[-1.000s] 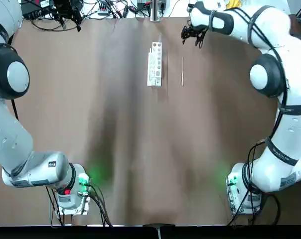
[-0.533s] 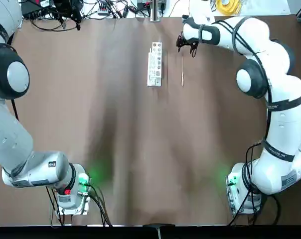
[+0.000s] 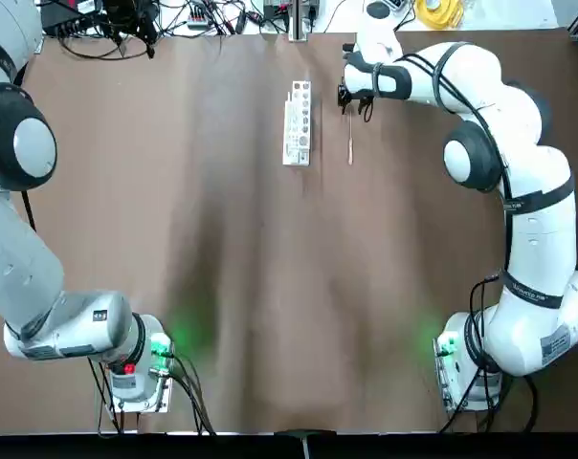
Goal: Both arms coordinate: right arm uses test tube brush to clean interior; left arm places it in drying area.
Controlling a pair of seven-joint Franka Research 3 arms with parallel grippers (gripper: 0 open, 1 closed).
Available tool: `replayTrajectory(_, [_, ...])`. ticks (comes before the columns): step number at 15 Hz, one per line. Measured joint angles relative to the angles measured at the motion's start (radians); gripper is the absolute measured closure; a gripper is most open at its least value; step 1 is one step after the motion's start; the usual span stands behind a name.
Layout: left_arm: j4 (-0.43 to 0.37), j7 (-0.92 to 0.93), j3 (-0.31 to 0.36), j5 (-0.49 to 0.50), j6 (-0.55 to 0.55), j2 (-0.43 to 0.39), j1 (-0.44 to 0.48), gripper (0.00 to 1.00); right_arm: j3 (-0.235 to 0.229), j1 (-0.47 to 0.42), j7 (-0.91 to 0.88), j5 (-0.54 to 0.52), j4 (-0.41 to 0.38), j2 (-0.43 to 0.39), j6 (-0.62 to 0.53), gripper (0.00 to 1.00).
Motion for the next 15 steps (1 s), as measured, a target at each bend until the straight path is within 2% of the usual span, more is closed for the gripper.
replayTrajectory(4, [0.000, 0.000, 0.000, 0.000, 0.000, 0.000, 0.000, 0.00, -0.001, 0.009, 0.001, -0.004, 0.000, 0.011, -0.008, 0.42])
replayTrajectory(7, [0.000, 0.000, 0.000, 0.000, 0.000, 0.000, 0.000, 0.00, -0.001, 0.011, 0.001, -0.005, 0.000, 0.016, -0.022, 0.46])
replayTrajectory(8, [0.000, 0.000, 0.000, 0.000, 0.000, 0.000, 0.000, 0.00, -0.003, 0.011, 0.001, -0.007, 0.000, 0.016, -0.024, 0.53])
replayTrajectory(9, [0.000, 0.000, 0.000, 0.000, 0.000, 0.000, 0.000, 0.00, -0.004, 0.011, 0.001, -0.007, 0.000, 0.016, -0.025, 0.56])
replayTrajectory(10, [0.000, 0.000, 0.000, 0.000, 0.000, 0.000, 0.000, 0.00, -0.007, 0.012, 0.002, -0.009, 0.000, 0.015, -0.028, 0.64])
replayTrajectory(14, [0.000, 0.000, 0.000, 0.000, 0.000, 0.000, 0.000, 0.00, -0.010, 0.015, 0.004, -0.032, -0.001, 0.014, -0.034, 0.72])
replayTrajectory(15, [0.000, 0.000, 0.000, 0.000, 0.000, 0.000, 0.000, 0.00, -0.012, 0.016, 0.010, -0.039, -0.001, 0.013, -0.038, 0.79])
